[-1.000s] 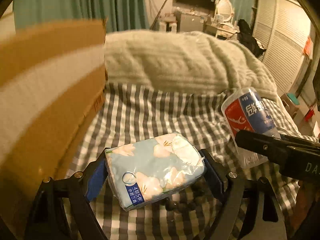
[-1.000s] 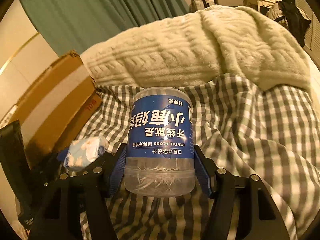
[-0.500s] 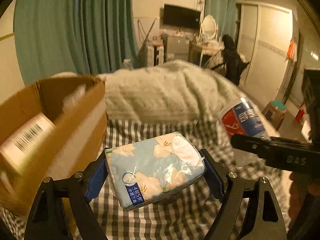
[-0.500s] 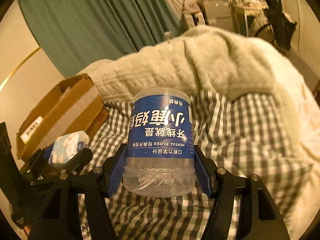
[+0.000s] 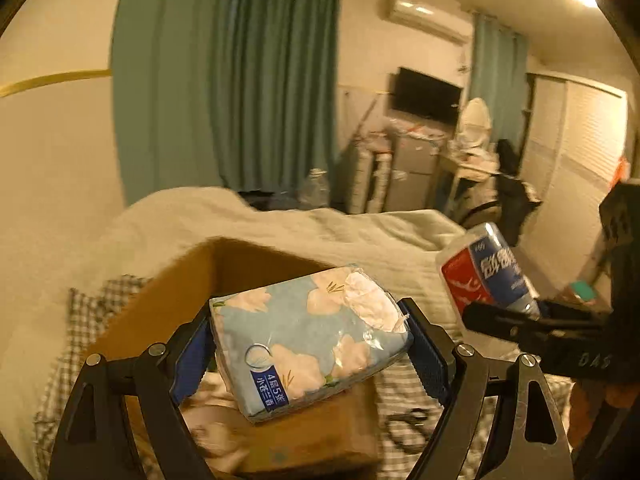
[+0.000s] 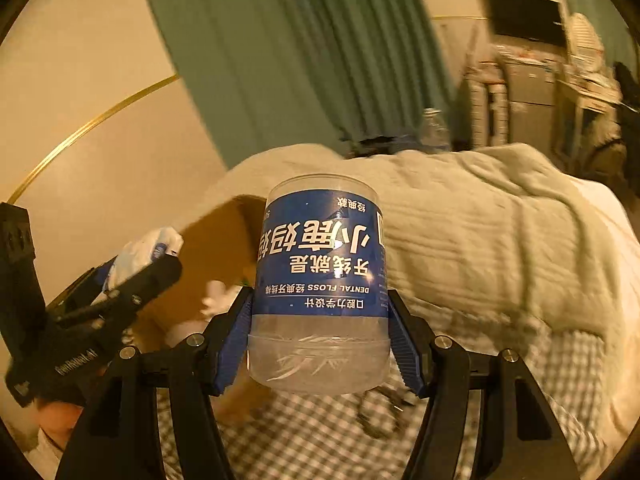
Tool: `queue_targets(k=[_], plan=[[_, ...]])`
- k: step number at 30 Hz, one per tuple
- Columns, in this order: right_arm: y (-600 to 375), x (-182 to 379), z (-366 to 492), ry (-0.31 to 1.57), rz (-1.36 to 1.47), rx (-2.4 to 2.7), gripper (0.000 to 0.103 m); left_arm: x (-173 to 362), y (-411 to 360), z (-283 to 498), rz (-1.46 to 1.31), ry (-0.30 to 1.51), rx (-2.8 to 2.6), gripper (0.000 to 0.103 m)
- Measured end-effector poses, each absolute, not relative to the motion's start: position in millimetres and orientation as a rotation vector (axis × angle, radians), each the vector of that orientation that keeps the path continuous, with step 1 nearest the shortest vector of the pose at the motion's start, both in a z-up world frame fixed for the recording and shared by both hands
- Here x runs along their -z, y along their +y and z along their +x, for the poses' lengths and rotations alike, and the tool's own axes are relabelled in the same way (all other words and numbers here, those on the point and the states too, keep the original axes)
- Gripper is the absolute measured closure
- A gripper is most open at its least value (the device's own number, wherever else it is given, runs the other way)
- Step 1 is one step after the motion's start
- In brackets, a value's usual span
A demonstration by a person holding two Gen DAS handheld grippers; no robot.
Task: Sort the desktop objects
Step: 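Carry the floss jar and tissue pack into the cardboard box and release, then lower both tools to the bead bracelet and hair tie and grasp them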
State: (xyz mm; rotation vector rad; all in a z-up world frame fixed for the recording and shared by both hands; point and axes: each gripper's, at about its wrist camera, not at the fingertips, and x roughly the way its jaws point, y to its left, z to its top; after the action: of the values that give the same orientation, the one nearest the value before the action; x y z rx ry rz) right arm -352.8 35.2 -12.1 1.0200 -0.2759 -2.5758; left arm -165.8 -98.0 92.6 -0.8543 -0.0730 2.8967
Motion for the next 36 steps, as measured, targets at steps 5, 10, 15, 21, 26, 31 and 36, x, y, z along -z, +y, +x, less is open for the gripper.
queue_targets(k=[5, 10, 15, 21, 26, 31, 36], plan=[[-9, 17, -394, -0.258, 1.047, 2.489, 0.04, -71, -137, -188, -0.961, -0.092, -2.958, 0.016], [-34, 37, -431, -0.277, 1.075, 2.436, 0.04, -50, -157, -202, -1.052, -0.15, -2.973, 0.015], [-35, 49, -443, -0.358, 1.035, 2.418, 0.025, -40, -152, -204, -1.076, -0.064, -2.981, 0.009], [-20, 28, -422, -0.288, 0.947, 2.499, 0.023, -55, -136, -186, -1.045, 0.007, -2.967, 0.009], [18, 14, -382, -0.174, 0.912, 2.634, 0.023, -74, -104, -155, -0.989, -0.003, -2.89, 0.009], [77, 9, -331, -0.163, 0.928, 2.744, 0.024, -84, -35, -110, -0.902, 0.104, -2.718, 0.007], [137, 20, -286, -0.197, 0.98, 2.843, 0.024, -56, 35, -82, -0.961, 0.131, -2.581, 0.0]])
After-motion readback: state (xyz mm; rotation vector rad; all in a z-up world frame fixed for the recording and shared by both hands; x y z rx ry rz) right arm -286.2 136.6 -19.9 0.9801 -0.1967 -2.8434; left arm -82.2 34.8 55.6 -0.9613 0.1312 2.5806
